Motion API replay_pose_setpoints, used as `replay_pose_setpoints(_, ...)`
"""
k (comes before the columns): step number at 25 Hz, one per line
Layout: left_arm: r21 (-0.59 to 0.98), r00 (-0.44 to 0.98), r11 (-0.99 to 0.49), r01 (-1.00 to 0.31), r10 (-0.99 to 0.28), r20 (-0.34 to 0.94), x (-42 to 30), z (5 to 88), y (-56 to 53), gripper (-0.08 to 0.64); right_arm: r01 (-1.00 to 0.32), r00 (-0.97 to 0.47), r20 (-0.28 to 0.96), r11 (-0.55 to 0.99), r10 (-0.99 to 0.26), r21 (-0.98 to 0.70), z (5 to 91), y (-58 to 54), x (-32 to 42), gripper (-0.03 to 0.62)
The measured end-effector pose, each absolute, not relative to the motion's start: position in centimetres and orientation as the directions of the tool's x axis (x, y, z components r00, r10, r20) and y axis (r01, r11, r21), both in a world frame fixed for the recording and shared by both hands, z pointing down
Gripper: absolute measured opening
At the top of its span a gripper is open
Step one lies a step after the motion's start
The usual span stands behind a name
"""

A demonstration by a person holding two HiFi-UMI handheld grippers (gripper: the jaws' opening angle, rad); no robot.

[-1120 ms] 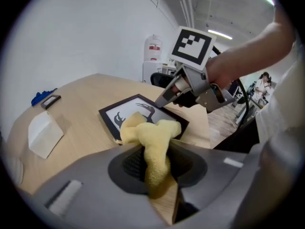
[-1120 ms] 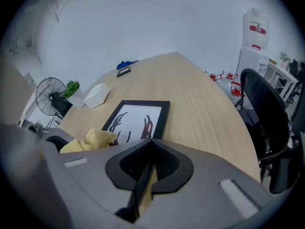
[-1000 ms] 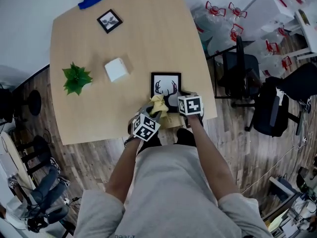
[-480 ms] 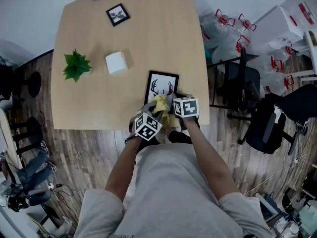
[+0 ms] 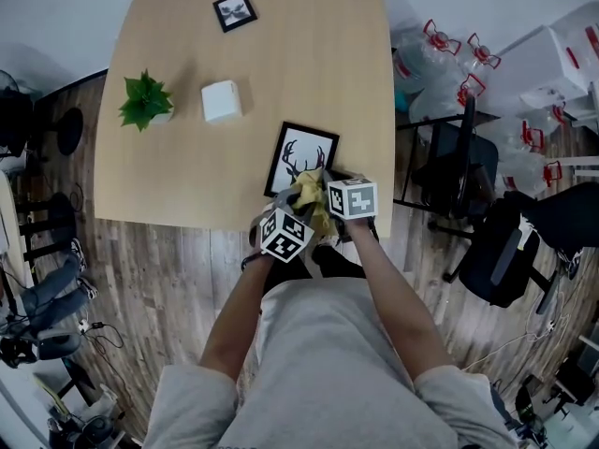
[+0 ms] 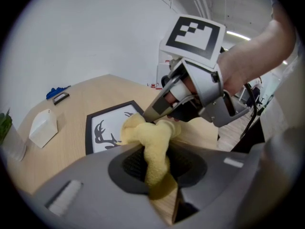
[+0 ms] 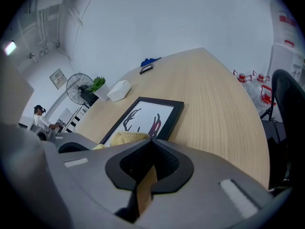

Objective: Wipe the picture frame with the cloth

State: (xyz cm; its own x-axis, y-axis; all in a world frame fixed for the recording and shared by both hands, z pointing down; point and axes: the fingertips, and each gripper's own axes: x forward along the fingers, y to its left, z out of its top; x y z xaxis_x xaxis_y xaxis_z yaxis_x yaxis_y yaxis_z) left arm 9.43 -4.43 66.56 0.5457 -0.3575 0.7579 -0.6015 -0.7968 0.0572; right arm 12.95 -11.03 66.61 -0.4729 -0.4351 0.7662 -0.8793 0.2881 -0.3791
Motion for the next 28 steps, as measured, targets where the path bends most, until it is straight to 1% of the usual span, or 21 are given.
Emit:
replay_pose_setpoints(6,0.050,0.530,-0.785,-0.618,-0.368,0.764,9.5,67.1,-5.4,0.143,-0.856,-0.511,0.742,0.336,-0.434,-0.393,66.6,-11.1,12.8,0.002)
replay_pose_setpoints(9,0.048,0.520,-0.783,-0.620,-0.364,0.772,9.4,67.1,-5.8,0.143,-0.812,-0.581,0.704,0.347,-0.408,-0.469,66.6,-11.1,12.7,0.002)
replay_pose_setpoints(12,0.047,0.518,-0.792,-0.609,-0.352,0.779,9.6,67.0,-5.8,0.143,-0.781,-0.625,0.667,0.315,-0.406,-0.540,66.8,-10.3,13.8,0.002)
replay_pose_setpoints(17,0.039,0.516,-0.798,-0.602,-0.351,0.782,9.7,66.8,-6.5,0.144,-0.798,-0.602,0.675,0.316,-0.427,-0.513,67.1,-8.5,16.4,0.002)
replay_pose_setpoints(21,0.039,0.518,-0.791,-0.610,-0.361,0.776,10.0,66.8,-7.5,0.144,-0.805,-0.590,0.703,0.354,-0.396,-0.476,67.5,-7.2,17.4,0.002)
replay_pose_setpoints(25,0.035,0.518,-0.786,-0.617,-0.372,0.770,10.3,66.7,-8.8,0.144,-0.803,-0.566,0.749,0.432,-0.344,-0.409,68.0,-6.3,16.7,0.002)
replay_pose_setpoints(28,0.033,0.520,-0.783,-0.621,-0.380,0.765,10.7,66.7,-9.8,0.146,-0.804,-0.553,0.764,0.454,-0.333,-0.383,68.2,-6.1,16.5,0.002)
